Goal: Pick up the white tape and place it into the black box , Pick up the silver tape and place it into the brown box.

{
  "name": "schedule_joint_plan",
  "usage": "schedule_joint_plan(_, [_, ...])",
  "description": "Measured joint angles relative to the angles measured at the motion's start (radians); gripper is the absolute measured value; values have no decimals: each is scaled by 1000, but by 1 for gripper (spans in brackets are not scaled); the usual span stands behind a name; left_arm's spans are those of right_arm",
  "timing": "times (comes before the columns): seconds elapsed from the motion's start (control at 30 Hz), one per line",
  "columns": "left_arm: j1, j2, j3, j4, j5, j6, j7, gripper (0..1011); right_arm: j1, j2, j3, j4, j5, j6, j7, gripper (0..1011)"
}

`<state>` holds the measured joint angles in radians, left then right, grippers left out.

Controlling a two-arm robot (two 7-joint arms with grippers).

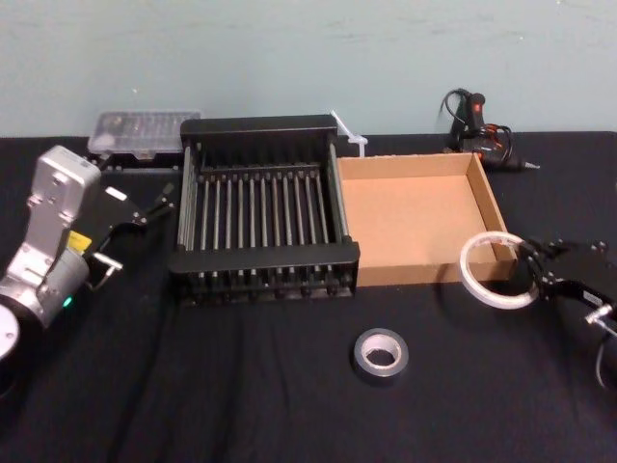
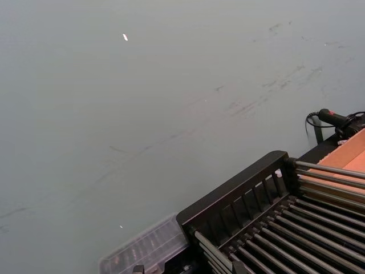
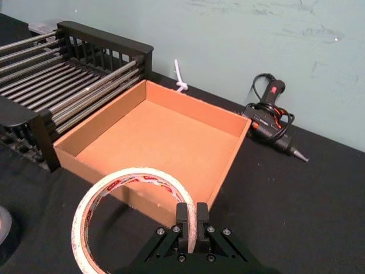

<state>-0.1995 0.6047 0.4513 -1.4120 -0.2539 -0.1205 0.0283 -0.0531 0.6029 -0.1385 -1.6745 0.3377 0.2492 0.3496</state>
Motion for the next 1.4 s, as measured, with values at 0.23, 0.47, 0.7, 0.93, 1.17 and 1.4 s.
schedule_joint_plan(0.23, [0,0,0,0,0,0,0,1001,71,-24,-36,44,-23,-6,7,93])
schedule_joint_plan(0.47, [0,0,0,0,0,0,0,1001,138,-49,-73,81,-44,-18,23,93])
schedule_joint_plan(0.7, [0,0,0,0,0,0,0,1001,209,-76,-112,119,-63,-32,42,93])
schedule_joint_plan(0.93, [0,0,0,0,0,0,0,1001,291,-101,-164,163,-87,-54,75,93])
schedule_joint_plan(1.17, [0,0,0,0,0,0,0,1001,360,-127,-213,205,-105,-72,105,94])
schedule_joint_plan(1.4, [0,0,0,0,0,0,0,1001,422,-157,-257,249,-116,-84,128,93])
